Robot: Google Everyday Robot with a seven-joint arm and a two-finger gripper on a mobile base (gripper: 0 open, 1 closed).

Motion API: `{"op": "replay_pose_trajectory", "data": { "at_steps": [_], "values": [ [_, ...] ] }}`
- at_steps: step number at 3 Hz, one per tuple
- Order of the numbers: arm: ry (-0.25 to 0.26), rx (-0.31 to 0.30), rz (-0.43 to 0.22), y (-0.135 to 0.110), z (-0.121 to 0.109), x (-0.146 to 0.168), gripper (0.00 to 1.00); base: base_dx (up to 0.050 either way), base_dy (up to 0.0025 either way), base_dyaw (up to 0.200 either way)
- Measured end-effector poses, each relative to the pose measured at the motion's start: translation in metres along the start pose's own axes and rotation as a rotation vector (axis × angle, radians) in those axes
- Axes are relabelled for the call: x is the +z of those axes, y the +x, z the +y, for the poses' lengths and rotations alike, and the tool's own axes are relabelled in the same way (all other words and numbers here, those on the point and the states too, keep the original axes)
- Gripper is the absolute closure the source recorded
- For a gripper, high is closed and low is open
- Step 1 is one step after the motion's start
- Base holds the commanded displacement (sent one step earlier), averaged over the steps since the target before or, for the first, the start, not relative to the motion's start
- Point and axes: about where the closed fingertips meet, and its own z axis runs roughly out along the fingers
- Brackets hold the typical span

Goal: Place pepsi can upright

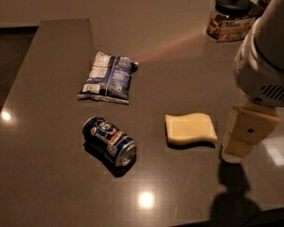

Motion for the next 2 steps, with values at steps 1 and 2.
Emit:
{"op": "replay_pose_trajectory", "data": {
  "at_steps": [1, 2],
  "values": [
    [-0.002, 0.004, -0.006, 0.0007, 0.0001, -0.0002, 0.00, 0.000, 0.00000, 0.000],
    [-0.035, 0.056, -0.070, 0.0102, 0.0014, -0.0007, 0.00, 0.000, 0.00000, 0.000]
  ]
}}
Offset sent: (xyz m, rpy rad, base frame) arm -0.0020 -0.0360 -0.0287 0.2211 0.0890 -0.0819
